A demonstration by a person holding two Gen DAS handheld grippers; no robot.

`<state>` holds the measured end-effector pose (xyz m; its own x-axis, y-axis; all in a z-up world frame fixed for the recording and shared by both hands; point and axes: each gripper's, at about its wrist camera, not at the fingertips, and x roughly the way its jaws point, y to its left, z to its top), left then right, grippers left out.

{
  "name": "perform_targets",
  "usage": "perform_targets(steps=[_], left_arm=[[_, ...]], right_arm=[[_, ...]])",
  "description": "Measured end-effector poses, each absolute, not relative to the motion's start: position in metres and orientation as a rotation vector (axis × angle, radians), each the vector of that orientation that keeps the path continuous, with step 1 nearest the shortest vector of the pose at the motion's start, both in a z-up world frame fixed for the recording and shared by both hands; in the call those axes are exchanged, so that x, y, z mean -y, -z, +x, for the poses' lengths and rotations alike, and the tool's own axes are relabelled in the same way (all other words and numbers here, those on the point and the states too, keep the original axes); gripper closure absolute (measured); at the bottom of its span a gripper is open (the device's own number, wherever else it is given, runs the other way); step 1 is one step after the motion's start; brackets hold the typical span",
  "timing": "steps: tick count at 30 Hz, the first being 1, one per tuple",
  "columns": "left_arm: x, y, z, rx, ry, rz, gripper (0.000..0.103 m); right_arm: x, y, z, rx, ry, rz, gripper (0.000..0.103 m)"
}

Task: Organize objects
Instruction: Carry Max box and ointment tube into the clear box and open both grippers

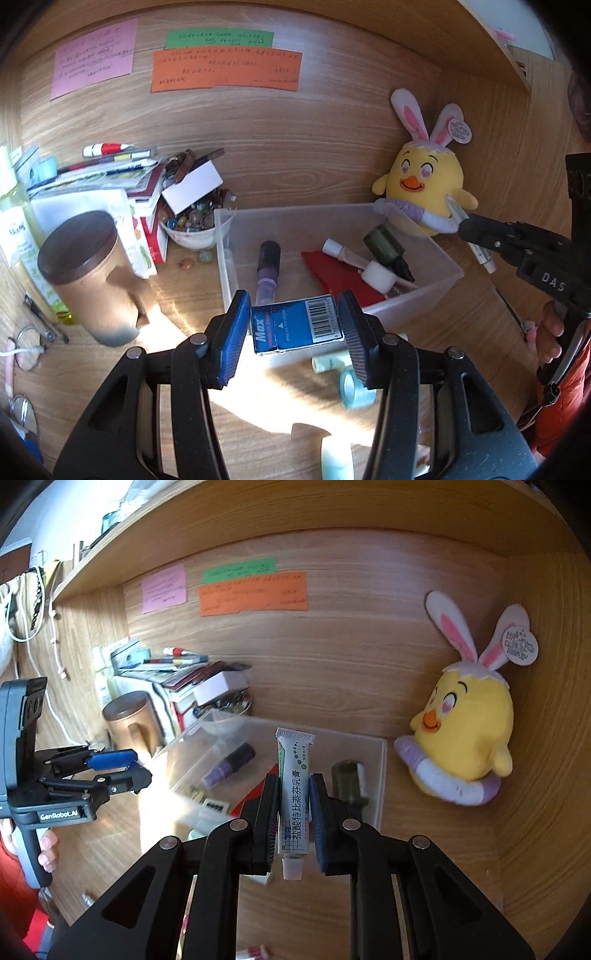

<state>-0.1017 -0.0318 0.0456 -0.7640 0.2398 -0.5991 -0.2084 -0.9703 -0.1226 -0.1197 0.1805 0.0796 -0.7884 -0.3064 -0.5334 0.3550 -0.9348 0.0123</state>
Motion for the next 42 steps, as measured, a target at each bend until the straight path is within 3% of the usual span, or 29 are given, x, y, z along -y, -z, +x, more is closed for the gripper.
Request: perform_targets(steps=[14,31,39,42], left_arm=[[0.011,-0.032,-0.152,0.049,-2.709,-1.028,0.054],[0.007,-0.016,-0.169,0.006,-2.691,-1.073,0.054],[0.006,-0.025,-0.16,0.009,-2.692,-1.05,0.045],[0.006,-0.031,-0.151,0.002,-2.704,-1.024,0.038]], right_arm=[[-0.17,-0.037,-0.18,-0.14,2.671,0.959,0.088],[-0.157,-0.011,-0.195,-0.215,2.633,1.061,0.088],[-0.161,-0.012,-0.196,-0.194,2.616,1.101,0.086],[-0.163,-0.016,-0.193,-0.183,2.619,1.093,0.075]])
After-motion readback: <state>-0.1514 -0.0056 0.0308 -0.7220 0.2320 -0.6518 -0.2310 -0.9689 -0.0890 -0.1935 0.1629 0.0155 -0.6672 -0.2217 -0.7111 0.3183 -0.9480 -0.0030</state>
